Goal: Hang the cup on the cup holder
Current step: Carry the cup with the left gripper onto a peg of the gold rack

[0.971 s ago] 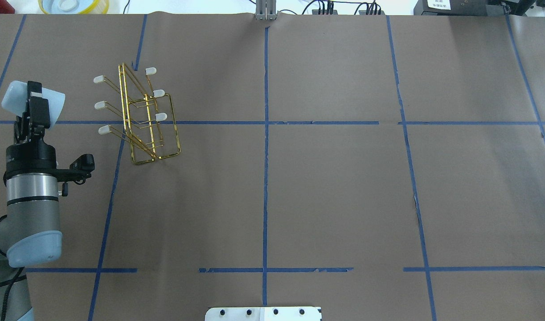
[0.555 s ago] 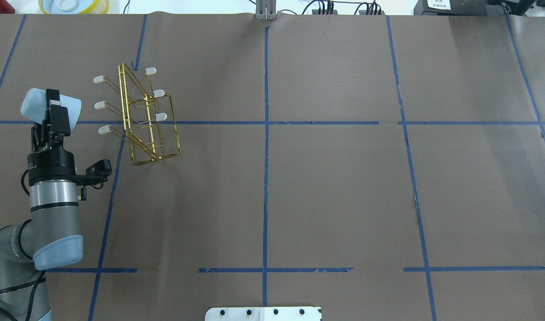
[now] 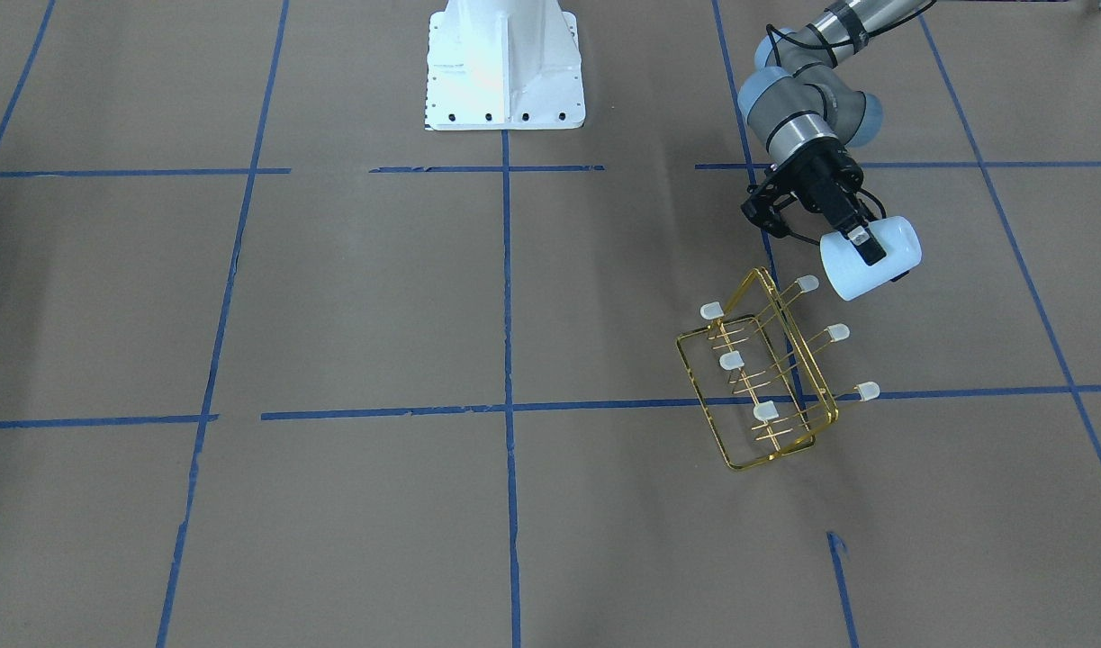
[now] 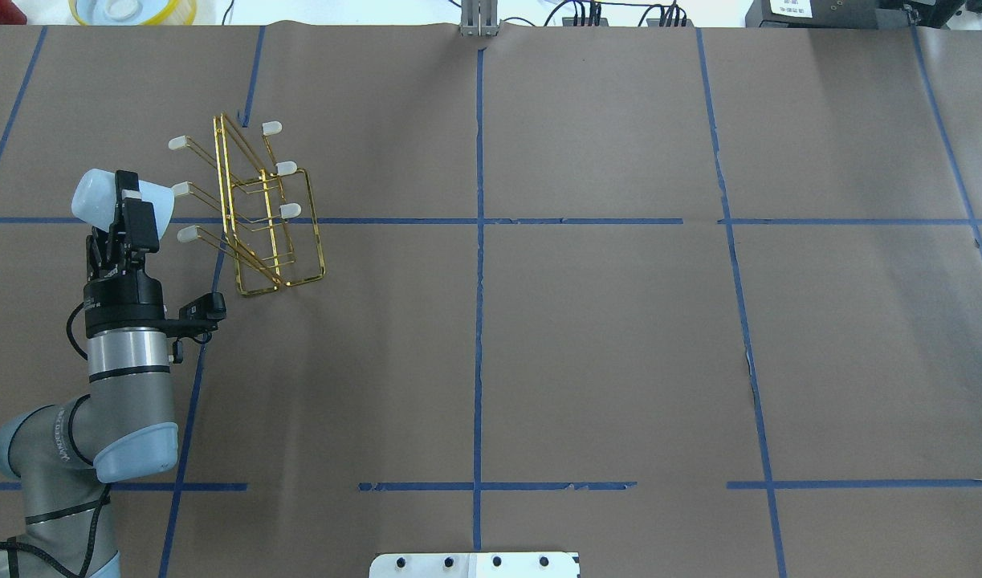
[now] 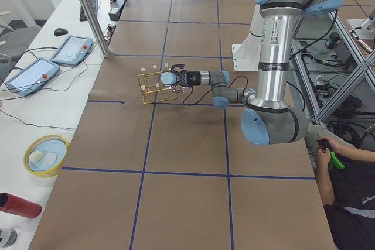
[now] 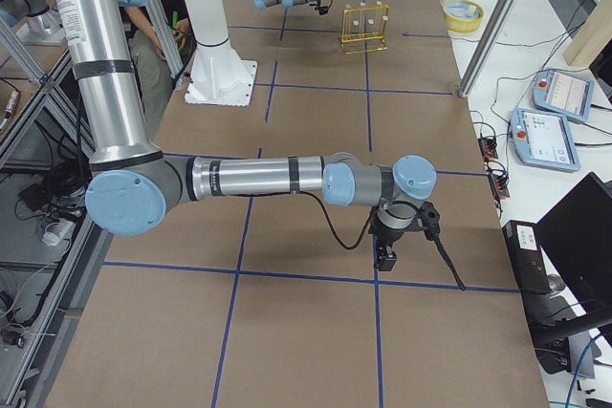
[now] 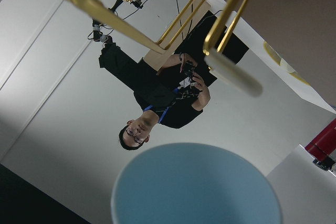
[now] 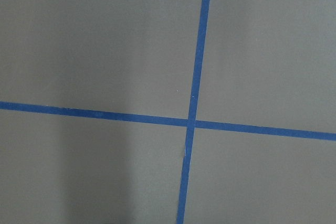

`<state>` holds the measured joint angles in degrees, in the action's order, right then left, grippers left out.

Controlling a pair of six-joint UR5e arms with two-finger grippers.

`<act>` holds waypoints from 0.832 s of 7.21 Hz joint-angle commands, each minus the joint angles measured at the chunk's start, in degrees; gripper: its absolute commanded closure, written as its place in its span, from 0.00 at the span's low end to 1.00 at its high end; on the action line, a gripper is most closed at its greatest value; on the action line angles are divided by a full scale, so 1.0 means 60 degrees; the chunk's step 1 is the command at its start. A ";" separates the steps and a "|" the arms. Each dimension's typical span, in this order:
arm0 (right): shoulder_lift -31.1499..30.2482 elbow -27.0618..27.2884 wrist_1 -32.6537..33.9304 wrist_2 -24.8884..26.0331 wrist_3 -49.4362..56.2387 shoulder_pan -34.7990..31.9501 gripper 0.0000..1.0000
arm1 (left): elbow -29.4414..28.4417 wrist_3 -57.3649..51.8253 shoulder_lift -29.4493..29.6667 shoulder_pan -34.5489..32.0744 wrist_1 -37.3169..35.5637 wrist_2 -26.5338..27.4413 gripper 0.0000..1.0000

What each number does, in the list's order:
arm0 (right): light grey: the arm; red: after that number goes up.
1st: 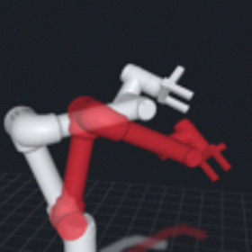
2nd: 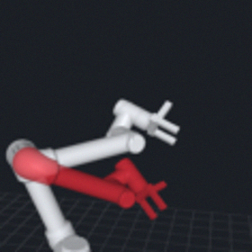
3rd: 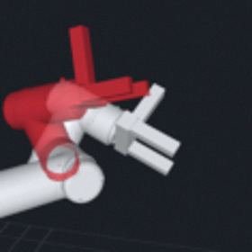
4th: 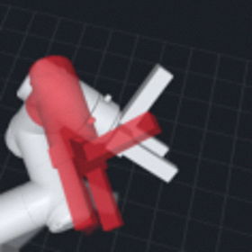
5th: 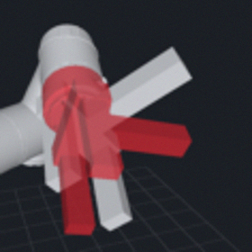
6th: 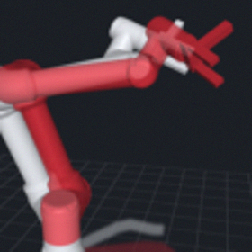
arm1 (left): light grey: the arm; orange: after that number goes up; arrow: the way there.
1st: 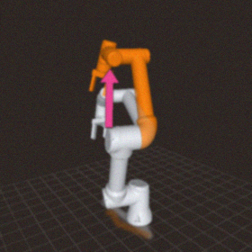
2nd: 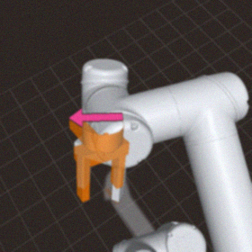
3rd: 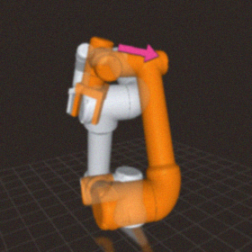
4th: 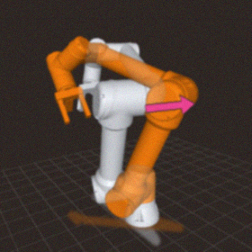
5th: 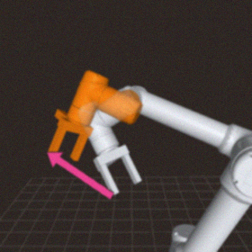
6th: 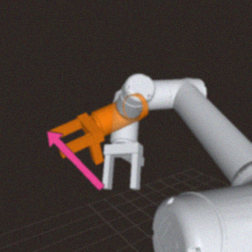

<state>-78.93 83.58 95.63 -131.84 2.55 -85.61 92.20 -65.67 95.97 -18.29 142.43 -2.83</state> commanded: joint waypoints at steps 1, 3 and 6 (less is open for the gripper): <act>0.0000 0.0000 0.0000 0.0000 0.0000 0.0000 0.00 | -0.0424 0.0003 0.0235 0.0002 -0.0022 0.0017 1.00; 0.0000 0.0000 0.0000 0.0000 0.0000 0.0000 0.00 | -0.0644 -0.0026 0.0338 0.0118 -0.0022 0.0002 1.00; 0.0000 0.0000 0.0000 0.0000 0.0000 0.0000 0.00 | -0.1098 -0.0012 0.0688 0.0148 -0.0007 -0.0027 1.00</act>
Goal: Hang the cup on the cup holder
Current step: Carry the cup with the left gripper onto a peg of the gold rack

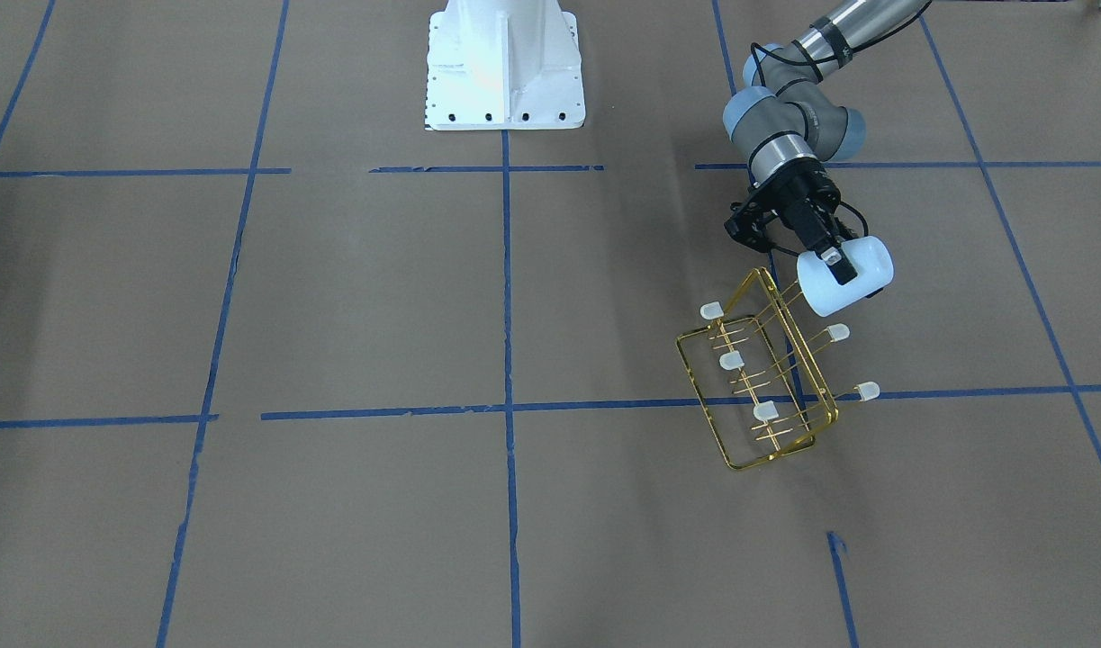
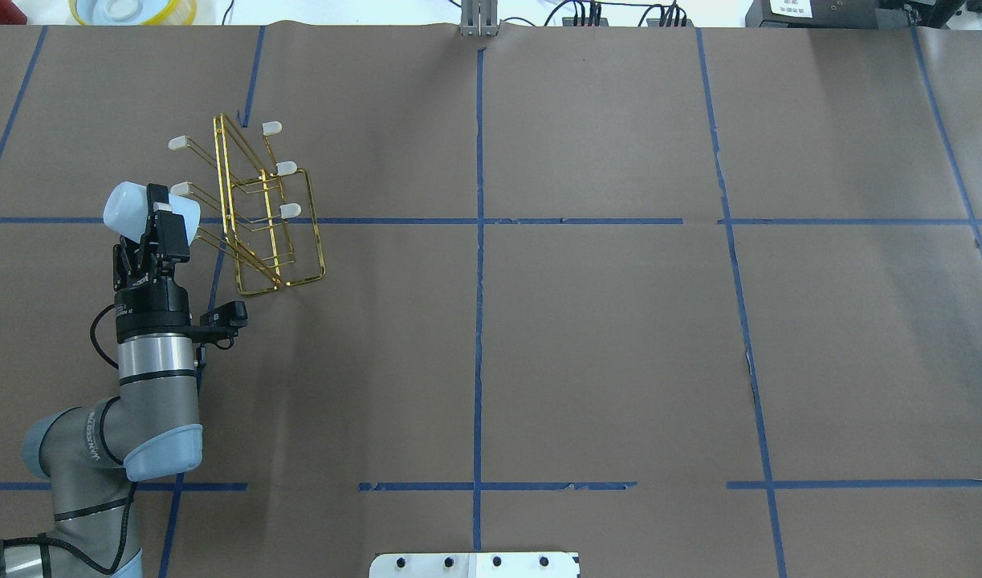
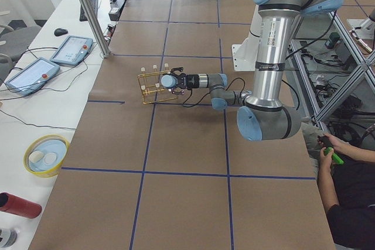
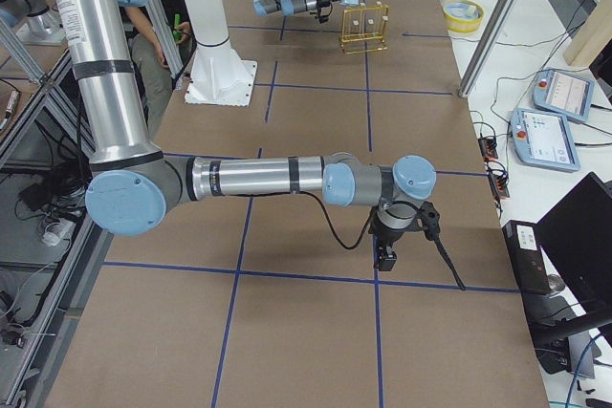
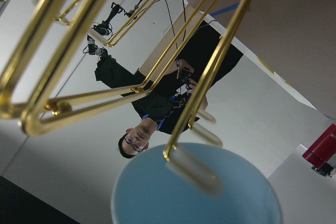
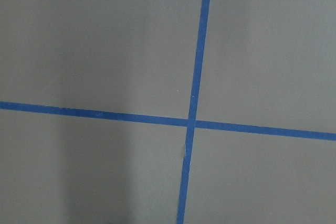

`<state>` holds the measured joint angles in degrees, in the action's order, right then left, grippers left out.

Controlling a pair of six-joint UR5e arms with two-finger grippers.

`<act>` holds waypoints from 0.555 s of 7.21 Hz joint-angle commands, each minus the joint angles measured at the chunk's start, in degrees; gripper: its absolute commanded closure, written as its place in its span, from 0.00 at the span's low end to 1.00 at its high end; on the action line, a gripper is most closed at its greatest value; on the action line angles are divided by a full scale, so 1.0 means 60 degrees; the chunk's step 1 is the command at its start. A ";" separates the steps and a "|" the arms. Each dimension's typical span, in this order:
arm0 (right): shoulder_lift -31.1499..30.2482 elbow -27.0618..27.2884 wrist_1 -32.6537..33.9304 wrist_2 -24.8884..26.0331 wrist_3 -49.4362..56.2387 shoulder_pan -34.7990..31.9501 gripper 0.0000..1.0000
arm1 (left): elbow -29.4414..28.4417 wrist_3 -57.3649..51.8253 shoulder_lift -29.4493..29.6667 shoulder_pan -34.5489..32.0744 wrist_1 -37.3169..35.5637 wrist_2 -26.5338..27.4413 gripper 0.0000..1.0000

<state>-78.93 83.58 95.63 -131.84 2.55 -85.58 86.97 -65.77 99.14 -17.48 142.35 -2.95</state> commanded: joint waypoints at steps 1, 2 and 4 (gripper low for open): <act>0.0000 0.0000 0.0000 0.0000 0.0000 -0.0003 0.00 | -0.0415 0.0019 0.0306 0.0012 0.0006 -0.0021 1.00; 0.0000 0.0000 0.0000 0.0000 0.0000 -0.0003 0.00 | -0.0548 0.0019 0.0409 0.0027 0.0006 -0.0007 1.00; 0.0000 0.0000 0.0000 0.0000 0.0000 -0.0003 0.00 | -0.0651 0.0063 0.0454 0.0114 0.0006 -0.0007 1.00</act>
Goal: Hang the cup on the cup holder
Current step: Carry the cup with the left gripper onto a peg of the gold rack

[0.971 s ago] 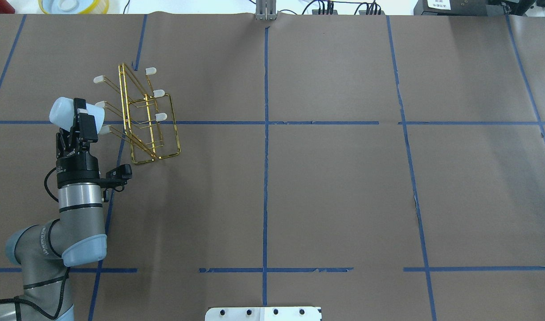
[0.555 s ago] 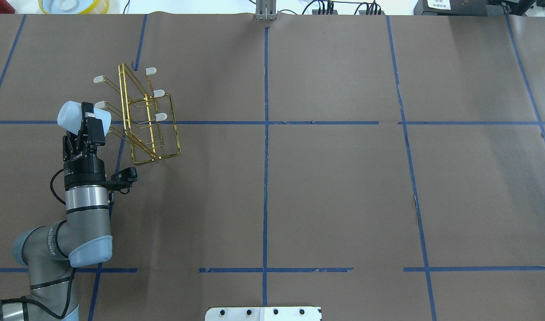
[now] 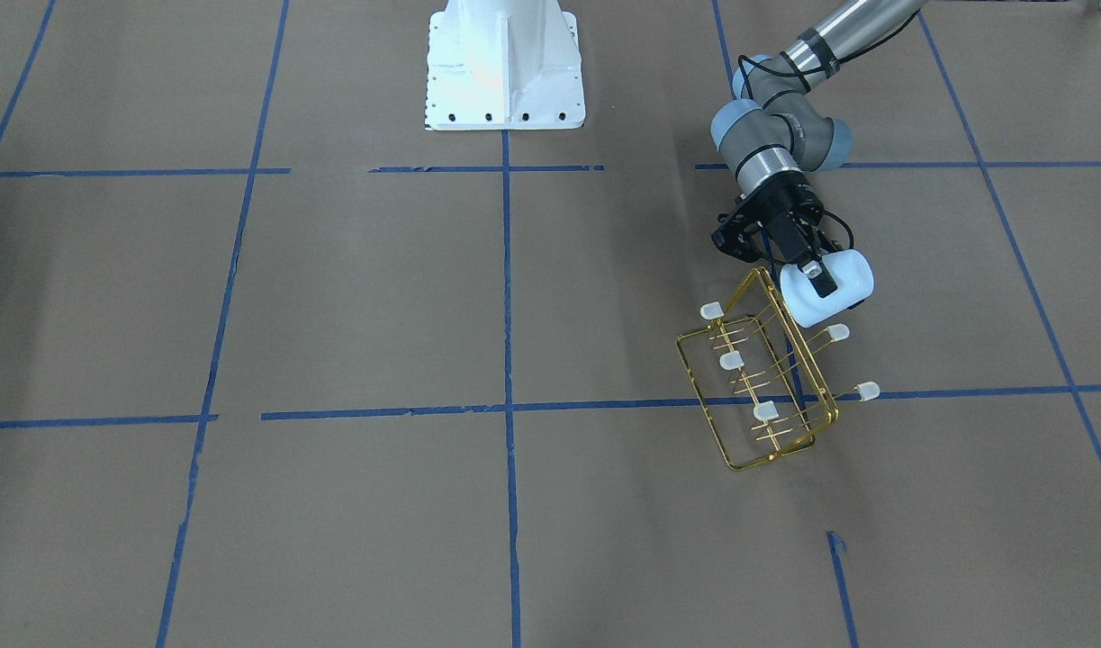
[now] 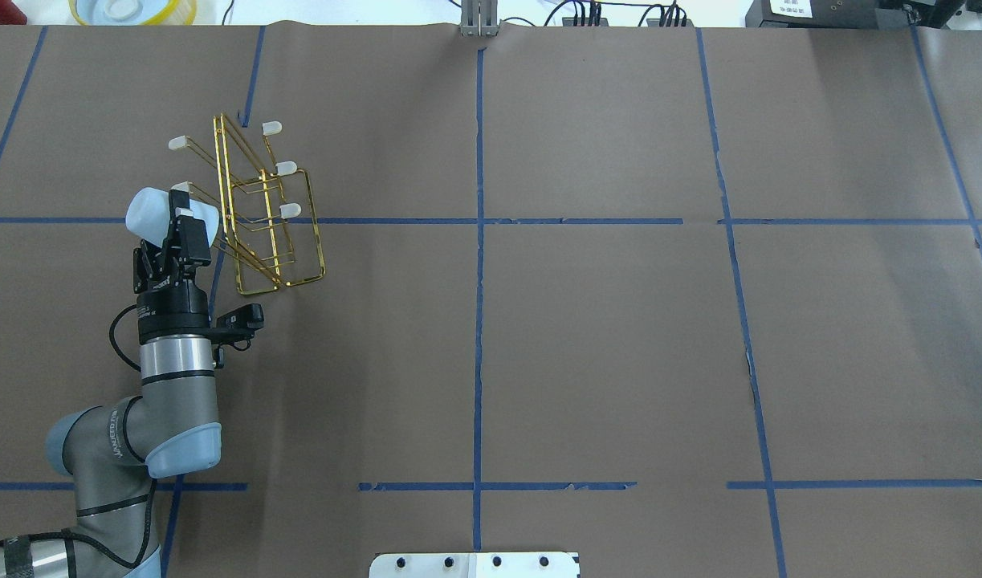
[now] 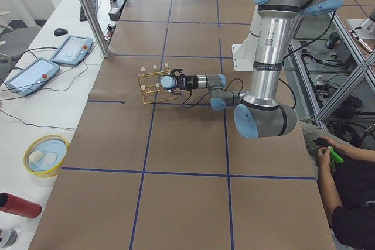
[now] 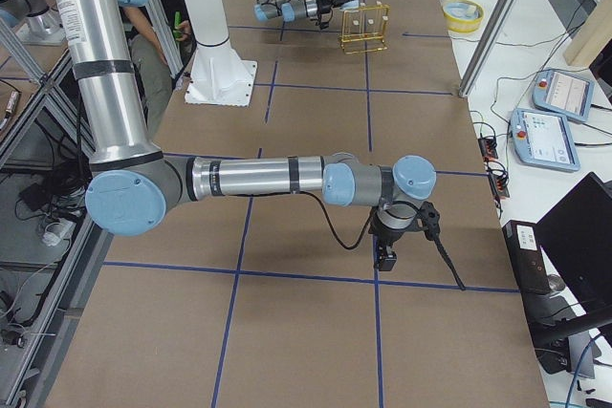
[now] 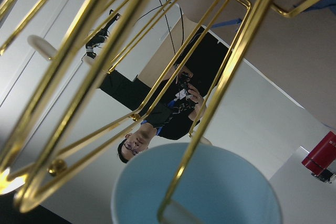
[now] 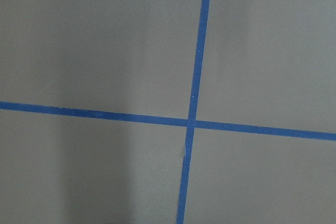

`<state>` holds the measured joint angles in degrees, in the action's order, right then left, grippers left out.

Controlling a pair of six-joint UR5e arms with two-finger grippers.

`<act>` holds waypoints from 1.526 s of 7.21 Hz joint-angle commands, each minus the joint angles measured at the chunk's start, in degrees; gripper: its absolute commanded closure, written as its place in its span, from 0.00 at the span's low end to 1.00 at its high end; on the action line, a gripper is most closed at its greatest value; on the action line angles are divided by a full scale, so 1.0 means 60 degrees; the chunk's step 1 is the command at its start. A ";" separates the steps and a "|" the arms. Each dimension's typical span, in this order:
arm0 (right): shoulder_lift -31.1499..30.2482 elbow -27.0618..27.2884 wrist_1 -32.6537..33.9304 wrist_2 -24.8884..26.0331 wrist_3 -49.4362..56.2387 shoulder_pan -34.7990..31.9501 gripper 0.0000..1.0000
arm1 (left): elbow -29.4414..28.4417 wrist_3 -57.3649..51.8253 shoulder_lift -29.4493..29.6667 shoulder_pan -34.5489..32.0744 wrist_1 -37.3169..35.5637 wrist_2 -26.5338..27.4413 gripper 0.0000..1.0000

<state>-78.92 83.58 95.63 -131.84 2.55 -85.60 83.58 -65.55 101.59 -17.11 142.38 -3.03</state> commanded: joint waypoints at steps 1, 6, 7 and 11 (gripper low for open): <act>0.0000 0.0000 0.0000 0.0000 0.0000 0.0000 0.00 | -0.0117 0.0041 0.0060 0.0083 0.0000 0.0007 1.00; 0.0000 0.0000 0.0000 0.0000 0.0000 0.0000 0.00 | -0.0030 0.0246 0.0061 0.0142 0.0044 -0.0007 0.00; 0.0000 0.0000 0.0000 0.0000 0.0000 0.0000 0.00 | -0.0015 0.0247 0.0089 0.0157 0.0044 -0.0036 0.00; 0.0000 0.0000 0.0000 0.0000 0.0000 0.0000 0.00 | 0.0713 0.0261 -0.0216 0.0099 0.0204 -0.0066 0.00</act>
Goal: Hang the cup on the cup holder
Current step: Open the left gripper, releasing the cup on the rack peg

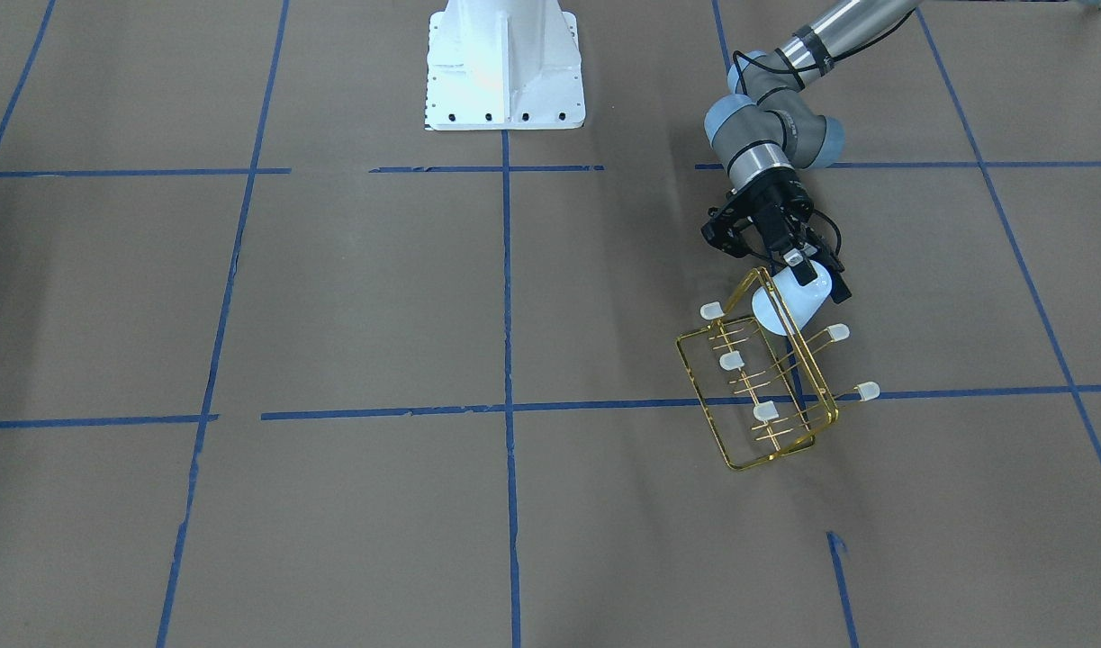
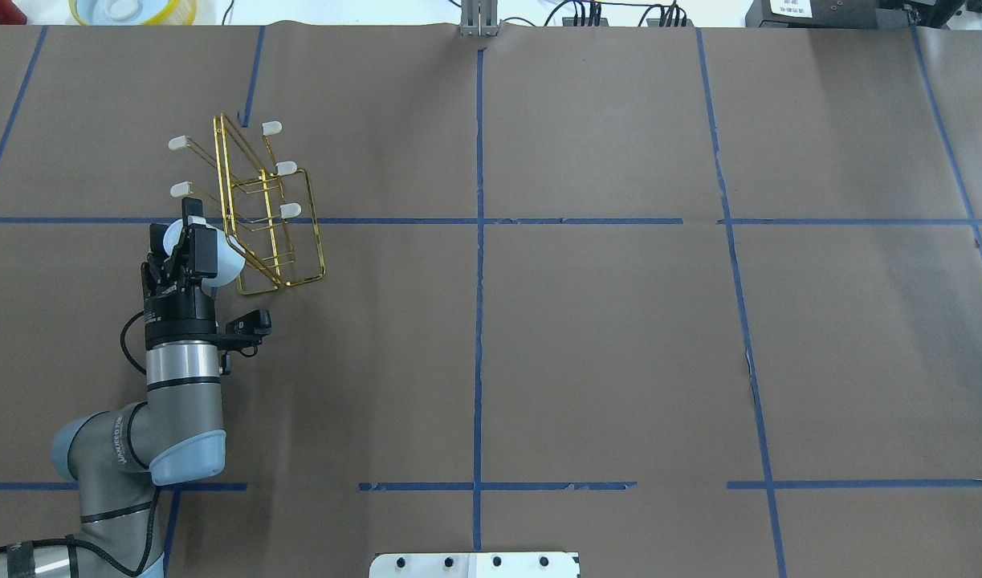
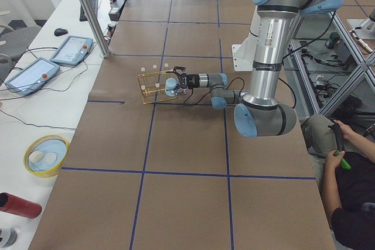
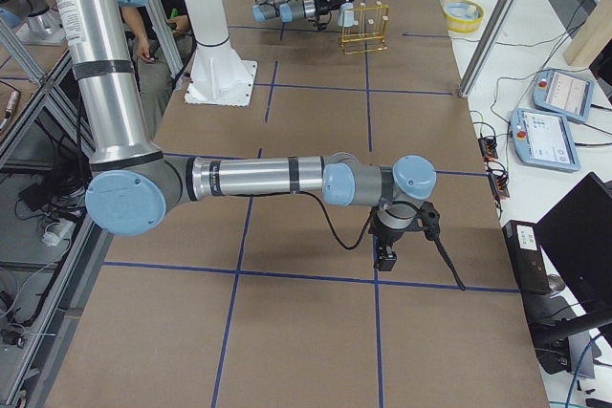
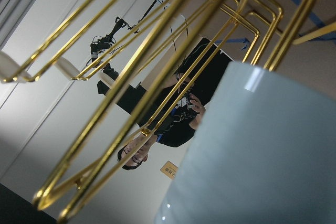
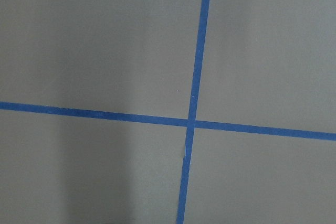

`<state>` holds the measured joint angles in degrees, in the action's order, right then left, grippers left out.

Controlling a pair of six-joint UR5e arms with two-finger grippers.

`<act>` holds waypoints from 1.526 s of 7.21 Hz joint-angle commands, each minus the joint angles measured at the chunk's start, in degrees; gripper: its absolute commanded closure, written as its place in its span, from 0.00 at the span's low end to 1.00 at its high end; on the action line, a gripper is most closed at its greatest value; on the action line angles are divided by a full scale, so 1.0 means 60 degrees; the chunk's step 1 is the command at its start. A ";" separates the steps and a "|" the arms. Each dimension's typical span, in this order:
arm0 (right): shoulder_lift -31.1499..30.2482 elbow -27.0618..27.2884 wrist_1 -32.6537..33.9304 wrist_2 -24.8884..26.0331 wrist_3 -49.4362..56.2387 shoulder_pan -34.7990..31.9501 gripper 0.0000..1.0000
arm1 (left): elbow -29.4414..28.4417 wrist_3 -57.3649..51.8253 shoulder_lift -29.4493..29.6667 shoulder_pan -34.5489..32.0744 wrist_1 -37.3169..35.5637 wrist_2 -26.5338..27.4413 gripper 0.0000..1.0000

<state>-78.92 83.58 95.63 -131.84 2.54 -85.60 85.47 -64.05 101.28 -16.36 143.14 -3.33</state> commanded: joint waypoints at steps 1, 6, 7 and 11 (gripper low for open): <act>0.0014 0.0000 0.0000 0.0000 0.0001 0.0014 0.00 | 0.0940 0.0011 -0.0818 -0.0013 0.0398 -0.0016 0.00; 0.0000 0.0000 0.0000 0.0000 0.0001 0.0000 0.00 | 0.3168 0.2563 -0.2916 -0.0057 0.1733 -0.0495 0.00; 0.0000 0.0000 0.0000 0.0000 0.0001 0.0000 0.00 | 0.3317 0.3865 -0.3166 -0.0071 0.2038 -0.0833 0.00; 0.0000 0.0000 0.0000 0.0000 0.0001 0.0000 0.00 | 0.3771 0.8540 -0.3242 -0.0480 0.2583 -0.3830 0.00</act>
<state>-78.93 83.58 95.62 -131.84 2.55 -85.61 106.97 -21.02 81.88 -18.13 158.35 -20.19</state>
